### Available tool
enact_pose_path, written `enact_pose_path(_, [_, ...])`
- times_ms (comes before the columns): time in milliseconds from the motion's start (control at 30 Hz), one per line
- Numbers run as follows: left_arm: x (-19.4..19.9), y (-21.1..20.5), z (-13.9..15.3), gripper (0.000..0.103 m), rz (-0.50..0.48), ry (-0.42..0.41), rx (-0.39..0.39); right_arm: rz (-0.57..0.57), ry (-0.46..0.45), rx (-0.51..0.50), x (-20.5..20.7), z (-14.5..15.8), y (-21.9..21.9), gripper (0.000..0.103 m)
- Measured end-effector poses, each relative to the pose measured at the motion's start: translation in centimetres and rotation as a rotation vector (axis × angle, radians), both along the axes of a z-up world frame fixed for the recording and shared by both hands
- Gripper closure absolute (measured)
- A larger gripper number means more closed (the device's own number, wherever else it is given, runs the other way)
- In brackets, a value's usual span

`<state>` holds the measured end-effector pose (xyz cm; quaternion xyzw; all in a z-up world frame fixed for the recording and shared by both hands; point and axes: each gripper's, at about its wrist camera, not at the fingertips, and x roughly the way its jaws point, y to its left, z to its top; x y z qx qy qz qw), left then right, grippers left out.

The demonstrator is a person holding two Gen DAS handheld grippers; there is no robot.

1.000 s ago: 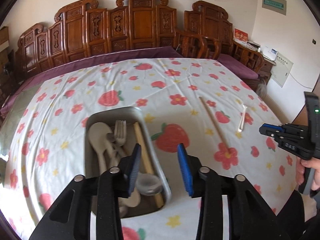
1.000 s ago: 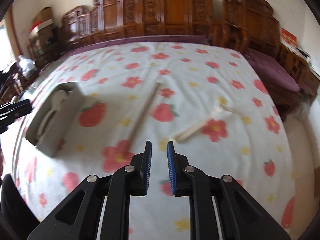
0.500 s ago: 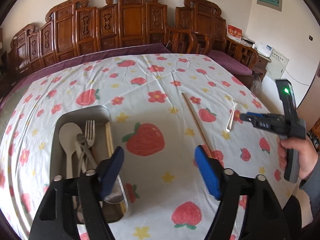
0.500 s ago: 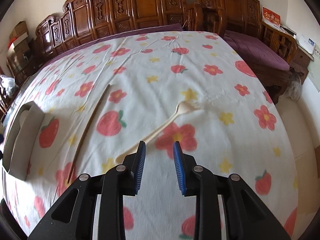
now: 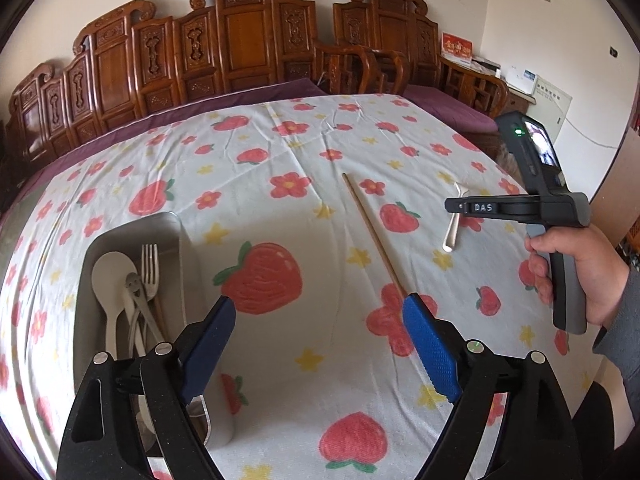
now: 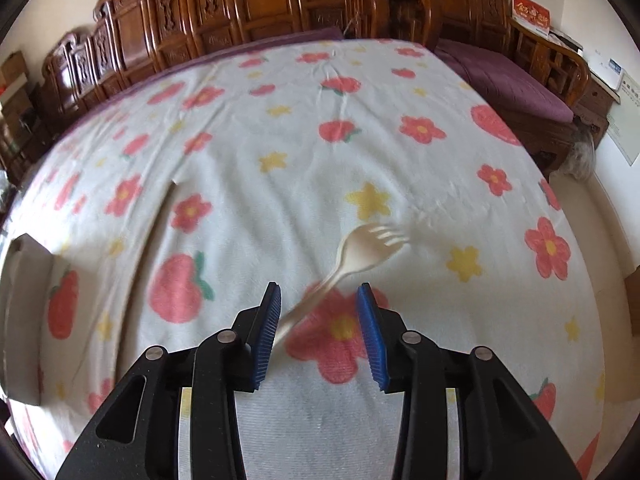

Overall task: Organize utensils
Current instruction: 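Grasp the white plastic fork with the right tool while the left tool approaches the chopstick, then lift the white fork with the right tool while the left tool grasps the wooden chopstick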

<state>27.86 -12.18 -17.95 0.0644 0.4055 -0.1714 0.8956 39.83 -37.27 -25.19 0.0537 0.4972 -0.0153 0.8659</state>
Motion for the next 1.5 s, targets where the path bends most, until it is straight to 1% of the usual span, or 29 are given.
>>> enact_pose_path(133, [0.1, -0.7, -0.4, 0.021, -0.011, 0.009, 0.01, 0.034, 0.0, -0.028, -0.4, 0.0, 0.2, 0.062])
enact_pose_path(167, [0.2, -0.9, -0.5, 0.021, -0.013, 0.013, 0.013, 0.04, -0.001, -0.038, -0.5, 0.0, 0.2, 0.066])
enact_pose_path(200, [0.3, -1.0, -0.7, 0.021, -0.015, 0.015, 0.014, 0.042, -0.001, -0.05, -0.7, 0.0, 0.1, 0.074])
enact_pose_path(233, [0.4, -1.3, -0.8, 0.021, -0.018, 0.019, 0.016, 0.044, 0.0, -0.053, -0.7, 0.0, -0.1, 0.077])
enact_pose_path(267, [0.4, -1.5, -0.9, 0.021, -0.02, 0.02, 0.019, 0.046, 0.002, -0.045, -0.9, 0.0, -0.3, 0.084])
enact_pose_path(300, [0.5, -1.6, -0.9, 0.021, -0.022, 0.022, 0.019, 0.047, 0.007, -0.039, -1.1, 0.1, -0.6, 0.097])
enact_pose_path(333, [0.6, -2.0, -1.0, 0.021, -0.027, 0.023, 0.019, 0.05, 0.011, -0.035, -1.3, 0.0, -0.8, 0.099])
enact_pose_path(400, [0.8, -2.4, -1.2, 0.021, -0.031, 0.027, 0.021, 0.061, 0.016, -0.023, -1.8, 0.1, -1.1, 0.099])
enact_pose_path(467, [1.2, -3.1, -1.6, 0.021, -0.036, 0.032, 0.031, 0.073, 0.013, -0.054, -2.9, 0.2, -1.1, 0.099])
enact_pose_path(600, [2.0, -4.4, -2.3, 0.021, -0.051, 0.041, 0.045, 0.092, 0.008, -0.031, -4.6, 0.2, -1.4, 0.099])
enact_pose_path(700, [2.9, -5.3, -2.9, 0.022, -0.057, 0.057, 0.051, 0.105, 0.002, -0.035, -5.8, 0.1, -1.5, 0.099])
enact_pose_path(767, [3.4, -6.0, -3.2, 0.031, -0.063, 0.071, 0.053, 0.108, -0.004, -0.035, -6.3, 0.1, -1.7, 0.099])
enact_pose_path(833, [4.1, -6.7, -3.6, 0.037, -0.071, 0.088, 0.058, 0.12, -0.011, -0.047, -6.6, 0.1, -1.7, 0.099])
enact_pose_path(967, [5.5, -8.2, -4.5, 0.053, -0.075, 0.134, 0.07, 0.121, -0.021, -0.053, -6.8, 0.0, -1.7, 0.099])
enact_pose_path(1000, [5.9, -8.6, -4.7, 0.055, -0.075, 0.15, 0.075, 0.12, -0.023, -0.056, -6.9, 0.0, -1.7, 0.099])
enact_pose_path(1067, [6.4, -9.3, -5.0, 0.063, -0.074, 0.163, 0.088, 0.119, -0.034, -0.055, -7.1, 0.0, -1.7, 0.099])
enact_pose_path(1133, [6.7, -9.9, -5.1, 0.066, -0.07, 0.165, 0.109, 0.11, -0.039, -0.032, -7.1, -0.1, -2.0, 0.099])
enact_pose_path(1167, [6.9, -10.1, -5.2, 0.069, -0.068, 0.168, 0.114, 0.11, -0.039, -0.029, -7.1, -0.1, -2.1, 0.099])
enact_pose_path(1233, [7.4, -10.6, -5.6, 0.08, -0.064, 0.19, 0.125, 0.112, -0.04, -0.03, -7.1, 0.0, -2.0, 0.099])
enact_pose_path(1300, [7.8, -10.9, -6.0, 0.081, -0.048, 0.207, 0.141, 0.106, -0.042, -0.017, -7.1, -0.1, -2.2, 0.099])
enact_pose_path(1367, [8.1, -10.9, -6.3, 0.082, -0.037, 0.221, 0.139, 0.099, -0.041, -0.001, -7.0, -0.1, -2.4, 0.099])
enact_pose_path(1500, [8.6, -10.7, -6.4, 0.082, -0.021, 0.227, 0.135, 0.102, -0.053, -0.015, -7.2, -0.1, -2.2, 0.099])
